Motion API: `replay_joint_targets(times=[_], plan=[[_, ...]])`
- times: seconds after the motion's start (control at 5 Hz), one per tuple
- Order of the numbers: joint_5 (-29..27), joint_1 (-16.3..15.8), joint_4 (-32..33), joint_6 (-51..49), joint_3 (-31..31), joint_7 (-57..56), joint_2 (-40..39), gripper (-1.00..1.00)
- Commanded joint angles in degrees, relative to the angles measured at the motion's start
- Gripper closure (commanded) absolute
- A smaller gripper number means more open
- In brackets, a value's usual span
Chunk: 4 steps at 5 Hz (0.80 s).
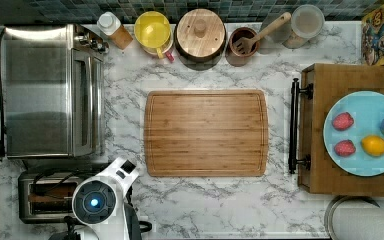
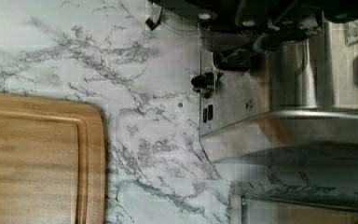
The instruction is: Turn on the toaster.
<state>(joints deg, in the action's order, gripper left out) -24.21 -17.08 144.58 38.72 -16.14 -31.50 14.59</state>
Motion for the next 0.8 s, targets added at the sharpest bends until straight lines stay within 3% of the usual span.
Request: replay_joint_targets(times=[0.2,0.8], plan=[[4.7,-0.2,-1.9,0.9,-2.1,1.4,-10.6,1.00],[6.2,-1.4,3.1,-3.3,-2.5,1.5,-12.4,1.00]])
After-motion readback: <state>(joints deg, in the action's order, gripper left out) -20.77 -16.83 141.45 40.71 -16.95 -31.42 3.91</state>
